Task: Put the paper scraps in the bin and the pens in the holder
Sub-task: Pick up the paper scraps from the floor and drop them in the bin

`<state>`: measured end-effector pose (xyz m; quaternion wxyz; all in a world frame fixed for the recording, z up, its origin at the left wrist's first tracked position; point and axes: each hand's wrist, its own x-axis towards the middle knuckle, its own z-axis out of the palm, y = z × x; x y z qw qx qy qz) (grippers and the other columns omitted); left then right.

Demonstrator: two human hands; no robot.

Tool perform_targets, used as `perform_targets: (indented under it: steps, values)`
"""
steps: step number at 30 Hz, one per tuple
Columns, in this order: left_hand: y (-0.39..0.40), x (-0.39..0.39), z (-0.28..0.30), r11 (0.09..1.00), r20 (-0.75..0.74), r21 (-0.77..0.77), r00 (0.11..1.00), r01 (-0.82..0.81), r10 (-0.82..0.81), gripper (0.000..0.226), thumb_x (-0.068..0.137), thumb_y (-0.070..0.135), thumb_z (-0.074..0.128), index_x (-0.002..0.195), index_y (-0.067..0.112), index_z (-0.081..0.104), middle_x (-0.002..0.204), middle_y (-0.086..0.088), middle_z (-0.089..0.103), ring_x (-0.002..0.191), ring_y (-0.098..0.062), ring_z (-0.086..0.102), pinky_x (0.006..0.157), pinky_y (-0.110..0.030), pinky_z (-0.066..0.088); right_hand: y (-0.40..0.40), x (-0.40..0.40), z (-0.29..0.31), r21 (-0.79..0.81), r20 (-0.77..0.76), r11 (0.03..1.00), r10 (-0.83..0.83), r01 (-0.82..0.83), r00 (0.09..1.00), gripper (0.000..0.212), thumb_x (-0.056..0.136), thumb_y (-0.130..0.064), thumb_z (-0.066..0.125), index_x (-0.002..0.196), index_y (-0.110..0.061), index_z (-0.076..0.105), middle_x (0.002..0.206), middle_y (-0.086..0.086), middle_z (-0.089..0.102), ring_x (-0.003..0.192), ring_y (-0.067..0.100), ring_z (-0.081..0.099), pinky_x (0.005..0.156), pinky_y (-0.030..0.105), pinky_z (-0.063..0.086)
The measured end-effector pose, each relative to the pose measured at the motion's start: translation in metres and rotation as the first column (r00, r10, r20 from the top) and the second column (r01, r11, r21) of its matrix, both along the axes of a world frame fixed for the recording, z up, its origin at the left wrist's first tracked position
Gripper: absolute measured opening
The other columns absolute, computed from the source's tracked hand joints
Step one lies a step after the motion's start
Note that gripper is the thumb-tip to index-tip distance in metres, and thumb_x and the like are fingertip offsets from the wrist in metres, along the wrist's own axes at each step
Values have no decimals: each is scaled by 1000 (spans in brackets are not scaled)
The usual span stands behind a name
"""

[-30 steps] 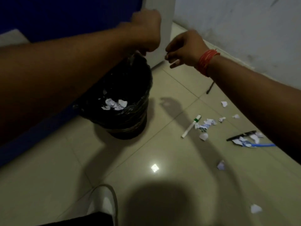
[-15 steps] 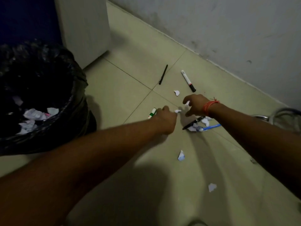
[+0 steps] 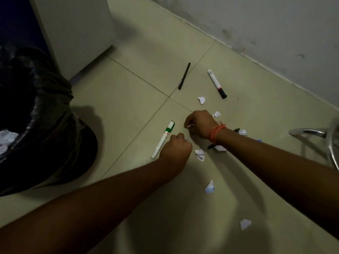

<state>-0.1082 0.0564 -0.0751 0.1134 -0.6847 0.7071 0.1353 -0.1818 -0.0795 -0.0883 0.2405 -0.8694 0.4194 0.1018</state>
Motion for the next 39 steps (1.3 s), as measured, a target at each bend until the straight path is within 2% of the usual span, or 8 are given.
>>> perform_targets:
  steps: [2, 4, 10, 14, 20, 25, 29, 39]
  values:
    - [-7, 0, -3, 999, 46, 32, 998, 36, -38, 26, 83, 7, 71, 108, 1, 67, 114, -21, 62, 102, -33, 63, 87, -37, 52, -2, -8, 8, 29, 35, 999, -21, 20, 999, 24, 80, 7, 65, 97, -6, 77, 104, 11, 74, 97, 23, 68, 84, 24, 49]
    - [-13, 3, -7, 999, 32, 36, 999, 40, -41, 28, 92, 1, 57, 120, 1, 60, 124, -19, 57, 112, -33, 59, 96, -38, 47, 0, -24, 18, 65, 14, 998, -2, 2, 1000, 22, 83, 1, 66, 99, -8, 77, 105, 9, 74, 91, 17, 65, 80, 20, 43]
    - [-25, 2, -8, 997, -72, -19, 995, -70, 69, 25, 93, 2, 53, 116, 9, 61, 120, -13, 61, 108, -27, 64, 92, -35, 50, 56, -70, 31, 45, -3, 986, 159, -158, 987, 18, 82, -12, 64, 96, -10, 76, 104, 12, 71, 93, 28, 67, 84, 34, 52]
    - [-33, 3, -14, 981, -141, 40, 971, -190, 194, 24, 93, 4, 55, 115, 9, 64, 115, -12, 66, 107, -26, 64, 91, -32, 50, 95, -75, 13, -35, -205, 910, 397, -413, 894, 15, 86, -9, 56, 96, -6, 67, 108, 16, 59, 95, 37, 59, 79, 44, 53]
    - [-41, 2, -7, 928, -340, -6, 873, -373, 349, 17, 92, 10, 60, 99, 5, 76, 98, -14, 75, 93, -28, 69, 86, -35, 57, 101, -75, 12, -88, -300, 894, 396, -439, 868, 21, 86, -3, 53, 101, -1, 67, 108, 19, 58, 97, 39, 59, 75, 41, 51]
    - [-56, -2, -6, 900, -524, -10, 769, -436, 367, 16, 81, 6, 66, 91, 6, 78, 100, -13, 75, 90, -29, 70, 84, -35, 59, 79, -99, 18, -11, -65, 997, 70, -71, 995, 21, 83, -2, 60, 98, -4, 74, 104, 16, 69, 99, 32, 64, 90, 34, 47]
    - [-72, -5, -3, 907, -567, -25, 753, -421, 333, 20, 80, 7, 67, 96, 9, 78, 102, -11, 75, 95, -27, 69, 86, -30, 56, 49, -140, 33, -122, 131, 916, -366, 381, 921, 12, 74, -4, 75, 86, -5, 78, 91, 16, 75, 87, 30, 69, 76, 23, 42]
    - [-109, 1, 0, 902, -655, -1, 682, -432, 326, 55, 88, 7, 64, 138, 11, 43, 124, -17, 59, 109, -29, 60, 79, -23, 39, 46, -120, 16, 3, 76, 924, -382, 382, 921, 13, 69, -3, 74, 79, -8, 79, 88, 15, 74, 85, 28, 68, 78, 23, 48]
